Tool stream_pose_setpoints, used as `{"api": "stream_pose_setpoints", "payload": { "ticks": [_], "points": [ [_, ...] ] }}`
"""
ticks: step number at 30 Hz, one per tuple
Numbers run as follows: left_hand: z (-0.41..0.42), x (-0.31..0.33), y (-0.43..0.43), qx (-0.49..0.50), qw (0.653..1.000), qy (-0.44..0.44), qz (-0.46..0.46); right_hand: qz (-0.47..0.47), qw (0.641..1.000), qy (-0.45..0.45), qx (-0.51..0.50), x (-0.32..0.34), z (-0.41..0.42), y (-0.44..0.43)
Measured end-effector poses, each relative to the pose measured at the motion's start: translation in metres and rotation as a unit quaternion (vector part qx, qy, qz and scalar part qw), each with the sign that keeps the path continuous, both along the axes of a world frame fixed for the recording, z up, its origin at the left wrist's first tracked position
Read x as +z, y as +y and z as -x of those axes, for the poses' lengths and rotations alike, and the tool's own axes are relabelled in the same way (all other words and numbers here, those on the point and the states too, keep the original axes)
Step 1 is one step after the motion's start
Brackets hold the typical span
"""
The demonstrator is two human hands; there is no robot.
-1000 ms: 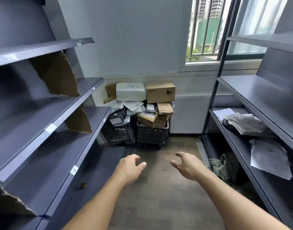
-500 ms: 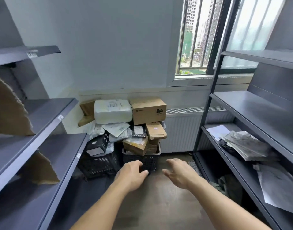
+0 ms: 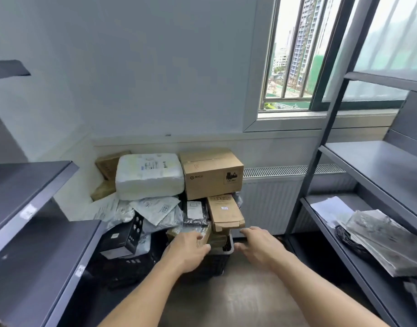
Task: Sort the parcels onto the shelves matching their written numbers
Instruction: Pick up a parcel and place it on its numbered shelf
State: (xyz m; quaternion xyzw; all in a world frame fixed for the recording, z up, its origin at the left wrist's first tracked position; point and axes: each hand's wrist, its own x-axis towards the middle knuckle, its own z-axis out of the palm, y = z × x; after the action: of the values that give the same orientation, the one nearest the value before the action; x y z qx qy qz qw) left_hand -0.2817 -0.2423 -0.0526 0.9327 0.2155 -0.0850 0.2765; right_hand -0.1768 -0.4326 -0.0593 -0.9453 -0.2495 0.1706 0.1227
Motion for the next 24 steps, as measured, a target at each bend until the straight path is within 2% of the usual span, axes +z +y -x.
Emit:
{"api": "stream_pose_setpoints", "payload": {
  "ticks": [7,12,18,24],
  "points": [
    [-0.113,0.001,0.041,0.071,0.997,-0.014,0.007,-0.003,1.000,0.000,0.024,0.001,-0.137,0.043],
    [-0.169,-0.004,0.061,0.090,0.996,-0.009,0.012,-0.013,1.000,0.014,0.024,-0.004,-0.204,0.066],
    [-0.239,-0.016,0.091,0.091,0.996,-0.003,0.007,-0.040,0.998,0.039,0.001,-0.019,-0.273,0.083],
    [-0.311,-0.035,0.137,0.138,0.990,-0.010,0.006,-0.051,0.996,0.046,-0.056,-0.035,-0.339,0.108]
  ]
}}
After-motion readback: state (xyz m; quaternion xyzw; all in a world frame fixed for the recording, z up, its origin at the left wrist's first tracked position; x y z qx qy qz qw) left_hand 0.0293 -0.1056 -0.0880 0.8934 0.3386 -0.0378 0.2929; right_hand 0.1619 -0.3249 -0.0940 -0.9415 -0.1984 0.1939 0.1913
